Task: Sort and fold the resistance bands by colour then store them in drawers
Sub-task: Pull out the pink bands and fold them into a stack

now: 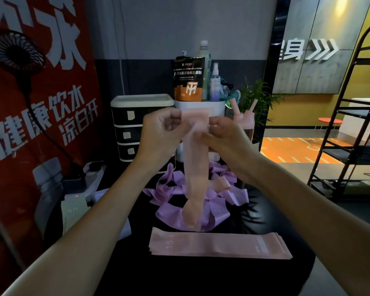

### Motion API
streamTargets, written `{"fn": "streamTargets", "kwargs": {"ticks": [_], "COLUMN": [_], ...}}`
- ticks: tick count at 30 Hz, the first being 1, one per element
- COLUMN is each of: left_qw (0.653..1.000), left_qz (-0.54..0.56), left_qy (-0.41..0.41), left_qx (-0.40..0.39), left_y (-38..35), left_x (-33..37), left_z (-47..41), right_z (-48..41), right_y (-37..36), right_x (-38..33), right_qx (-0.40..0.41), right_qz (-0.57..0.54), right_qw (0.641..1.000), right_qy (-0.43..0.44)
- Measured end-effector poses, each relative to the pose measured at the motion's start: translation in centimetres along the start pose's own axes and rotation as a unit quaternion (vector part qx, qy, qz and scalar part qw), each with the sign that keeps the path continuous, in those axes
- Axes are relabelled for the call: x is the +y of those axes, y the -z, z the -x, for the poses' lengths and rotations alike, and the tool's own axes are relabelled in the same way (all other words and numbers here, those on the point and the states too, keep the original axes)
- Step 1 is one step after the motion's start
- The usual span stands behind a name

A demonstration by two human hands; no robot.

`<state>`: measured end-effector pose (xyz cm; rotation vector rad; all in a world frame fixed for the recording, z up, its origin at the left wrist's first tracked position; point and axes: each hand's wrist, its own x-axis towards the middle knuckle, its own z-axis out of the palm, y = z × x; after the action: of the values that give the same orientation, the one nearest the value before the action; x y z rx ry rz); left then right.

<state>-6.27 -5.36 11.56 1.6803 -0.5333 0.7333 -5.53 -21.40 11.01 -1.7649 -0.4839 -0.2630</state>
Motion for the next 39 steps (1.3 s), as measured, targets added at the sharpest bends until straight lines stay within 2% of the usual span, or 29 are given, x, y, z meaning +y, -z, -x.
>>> {"fn": "streamTargets", "kwargs": {"ticks": [4, 9, 14, 17, 22, 28, 32, 34, 37, 39], "left_qw": [0.997, 0.989, 0.986, 0.986, 0.979, 0.969, 0.980, 0.984, 0.983, 0.977], "left_qz": [0.052, 0.074, 0.064, 0.050, 0.055, 0.055, 0.030, 0.033, 0.022, 0.021], "left_qy": [0.031, 0.067, 0.145, 0.154, 0.146, 0.136, 0.130, 0.152, 0.183, 0.201], "left_qx": [0.054, 0.107, 0.055, 0.034, 0.133, 0.201, 0.149, 0.087, -0.025, -0.073], "left_y": [-0.1, 0.4, 0.2, -0.2, 0.1, 1.3, 1.4, 1.4, 0.7, 0.0], "left_x": [0.3, -0.1, -1.8, -2.8, -3.0, -3.4, -4.1, -4.6, -5.1, -5.1], "left_z": [-0.6, -1.0, 0.0, 0.6, -0.2, -1.4, -0.4, 0.4, 1.8, 2.9], "right_z": [0.8, 2.4, 3.6, 4.1, 5.5, 6.6, 6.3, 6.2, 5.8, 5.6], "right_y": [-0.5, -1.2, -1.9, -2.1, -2.3, -2.6, -2.5, -2.1, -1.4, -1.1], "right_x": [1.0, 2.6, 4.2, 4.7, 6.3, 7.1, 7.6, 7.5, 7.1, 6.7], "right_qx": [-0.035, -0.038, -0.013, 0.007, -0.079, -0.088, -0.036, 0.012, 0.067, 0.086], "right_qz": [0.058, 0.066, 0.013, 0.010, 0.069, 0.075, 0.015, -0.052, -0.078, -0.100], "right_qw": [0.997, 0.995, 0.996, 0.996, 0.987, 0.981, 0.989, 0.989, 0.990, 0.987], "right_qy": [-0.038, -0.070, -0.084, -0.085, -0.118, -0.155, -0.142, -0.137, -0.101, -0.095]}}
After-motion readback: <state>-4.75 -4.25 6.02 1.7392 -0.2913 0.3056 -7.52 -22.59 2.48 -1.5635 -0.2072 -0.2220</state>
